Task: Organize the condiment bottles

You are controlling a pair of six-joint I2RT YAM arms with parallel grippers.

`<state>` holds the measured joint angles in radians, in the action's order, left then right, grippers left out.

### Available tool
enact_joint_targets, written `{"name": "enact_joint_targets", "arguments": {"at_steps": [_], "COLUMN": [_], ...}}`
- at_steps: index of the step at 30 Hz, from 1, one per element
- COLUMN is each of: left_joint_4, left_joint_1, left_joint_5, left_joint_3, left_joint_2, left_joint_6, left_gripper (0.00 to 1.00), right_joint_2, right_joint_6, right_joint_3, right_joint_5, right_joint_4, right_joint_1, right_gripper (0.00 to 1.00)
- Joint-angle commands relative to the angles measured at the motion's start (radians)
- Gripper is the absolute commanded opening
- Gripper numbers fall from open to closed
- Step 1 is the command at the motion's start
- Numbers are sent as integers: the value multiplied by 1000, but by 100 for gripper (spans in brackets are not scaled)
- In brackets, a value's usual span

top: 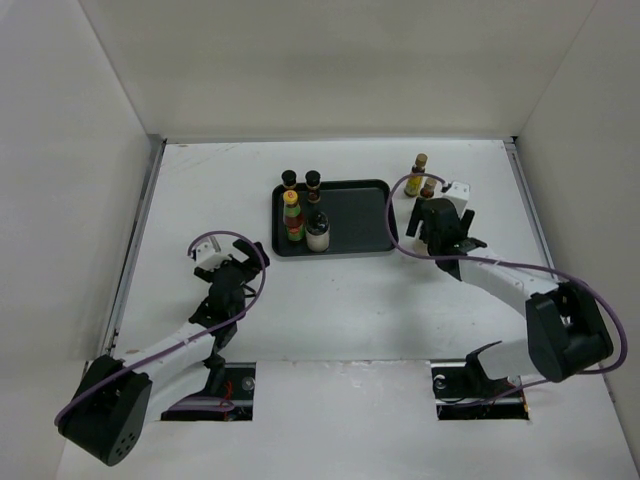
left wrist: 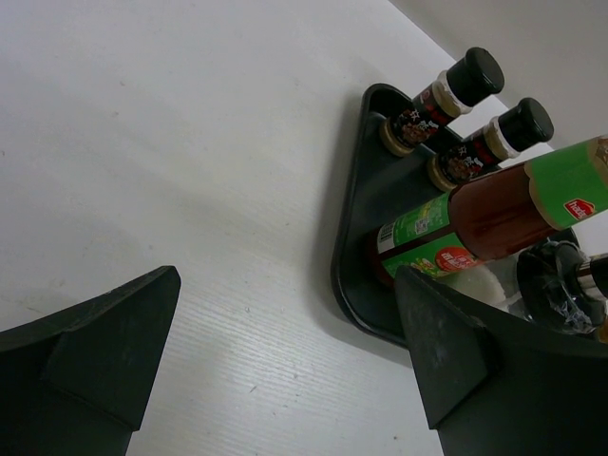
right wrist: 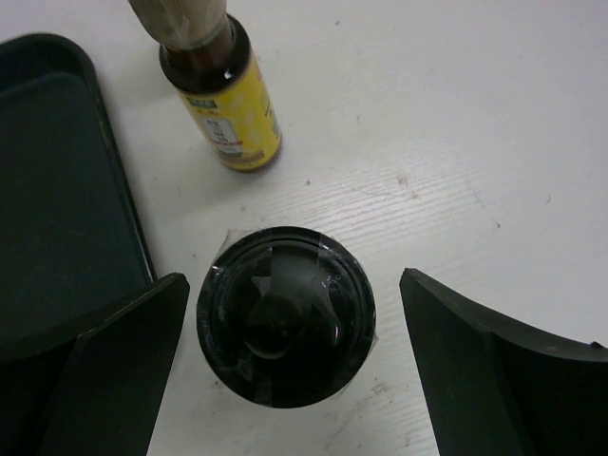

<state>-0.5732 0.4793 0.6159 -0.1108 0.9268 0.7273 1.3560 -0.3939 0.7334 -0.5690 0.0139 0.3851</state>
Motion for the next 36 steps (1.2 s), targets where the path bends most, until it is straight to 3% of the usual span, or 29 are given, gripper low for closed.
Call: {"name": "enact_joint_targets", "arguments": {"at_steps": [1,4,6,13,20,27,36], "left_joint_4": [-51,-56,-56,-57,-59,-59,-59], "left_joint_1": [-8,-11,-11,-14,-23,-28,-31], "left_joint_5": [-8,-18,-16,-18,-28,-38,-42], "left_joint_3": [-13,-13,-9,-15,-10,-9,-13], "left_joint_2": [-8,-3,-13,-2,-6,-8,10], "left_joint_6": [12,12,12,12,12,14,15], "left_gripper": [100,100,100,100,100,100,100], "right_joint_2": [21,26,-26,-98,115,282,368], "right_joint_6": [-26,-19,-17,69,50,46,12], "right_joint_3": [20,14,0,90,242,346,377], "right_joint_5": [14,11,-35,-42,43,64,69], "right_joint_4": [83,122,153,158,221,256,245], "right_joint_1": [-10,-16,-9,178,318,381,422], "right_gripper": [95,63,53,53,55,56,62]}}
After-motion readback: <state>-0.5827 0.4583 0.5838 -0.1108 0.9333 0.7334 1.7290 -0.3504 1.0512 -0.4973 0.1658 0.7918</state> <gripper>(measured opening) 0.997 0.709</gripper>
